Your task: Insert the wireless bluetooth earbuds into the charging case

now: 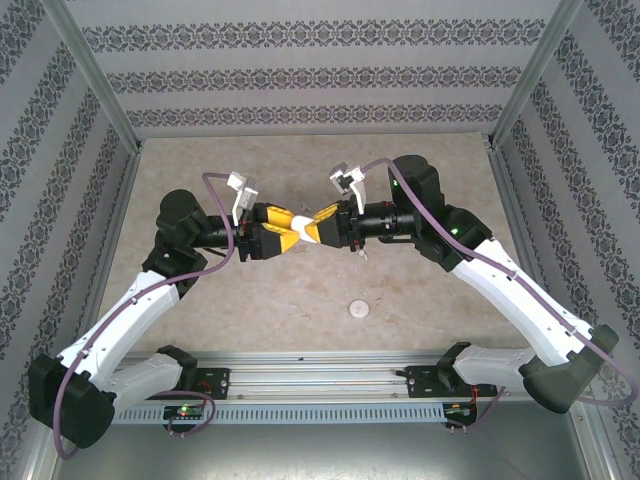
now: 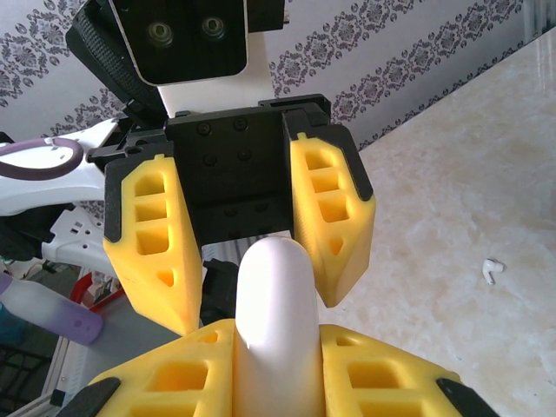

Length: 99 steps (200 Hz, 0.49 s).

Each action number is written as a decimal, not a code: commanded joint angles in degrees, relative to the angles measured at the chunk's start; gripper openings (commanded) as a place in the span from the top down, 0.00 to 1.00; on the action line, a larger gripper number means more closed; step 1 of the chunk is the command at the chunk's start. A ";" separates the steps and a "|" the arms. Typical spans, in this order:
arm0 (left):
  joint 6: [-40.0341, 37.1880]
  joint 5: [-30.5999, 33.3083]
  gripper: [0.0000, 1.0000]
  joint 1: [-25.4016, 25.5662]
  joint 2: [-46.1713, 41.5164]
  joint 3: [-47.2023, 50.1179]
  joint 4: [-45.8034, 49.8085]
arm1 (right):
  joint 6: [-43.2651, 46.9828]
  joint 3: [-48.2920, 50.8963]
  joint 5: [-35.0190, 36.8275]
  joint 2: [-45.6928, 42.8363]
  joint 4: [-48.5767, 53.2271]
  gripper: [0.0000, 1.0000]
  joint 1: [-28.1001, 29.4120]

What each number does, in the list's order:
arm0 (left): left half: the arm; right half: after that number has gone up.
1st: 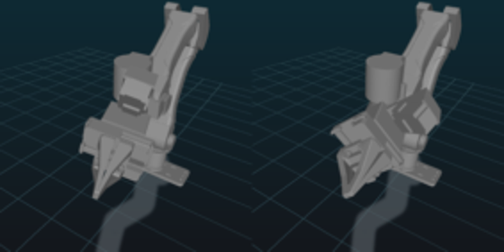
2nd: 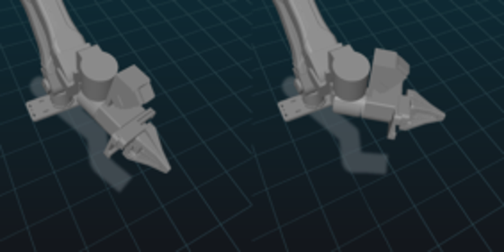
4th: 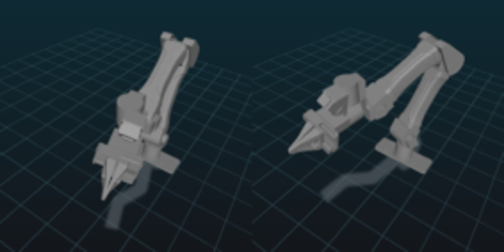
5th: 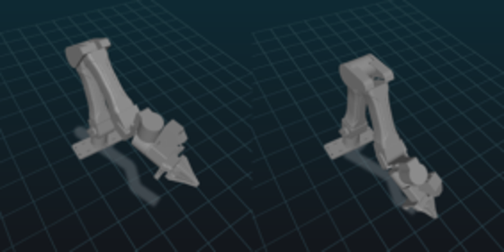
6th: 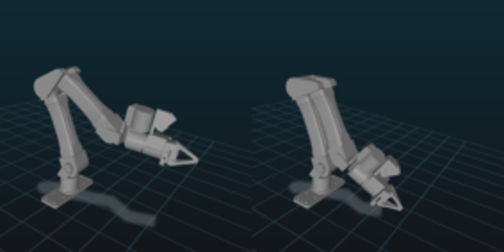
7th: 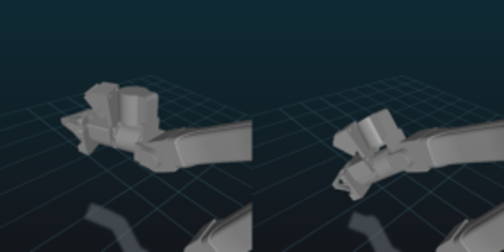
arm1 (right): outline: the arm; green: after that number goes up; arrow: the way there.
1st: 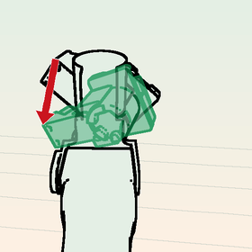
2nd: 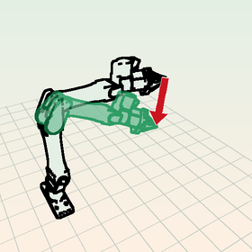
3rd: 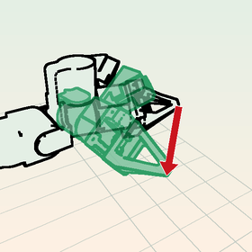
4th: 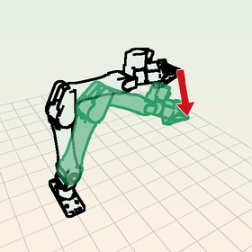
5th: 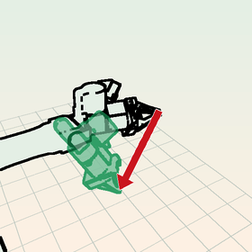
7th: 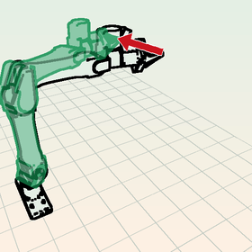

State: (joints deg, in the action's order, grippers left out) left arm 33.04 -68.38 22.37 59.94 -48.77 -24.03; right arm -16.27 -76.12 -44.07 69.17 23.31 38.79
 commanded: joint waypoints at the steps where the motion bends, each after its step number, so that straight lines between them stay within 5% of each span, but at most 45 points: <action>1: -0.03 -1.91 0.54 -0.27 0.67 -0.76 -2.58 | -0.41 -0.18 -1.91 0.18 -3.02 0.92 0.50; 99: 1.92 -3.12 0.63 -0.31 2.33 -0.44 -5.63 | -1.22 -0.26 -3.45 1.50 -3.10 0.92 0.46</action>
State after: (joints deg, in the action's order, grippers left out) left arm 33.91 -69.21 22.37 62.02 -48.77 -25.69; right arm -16.75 -76.12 -45.78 70.54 22.09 38.79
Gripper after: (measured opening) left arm 0.396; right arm 0.218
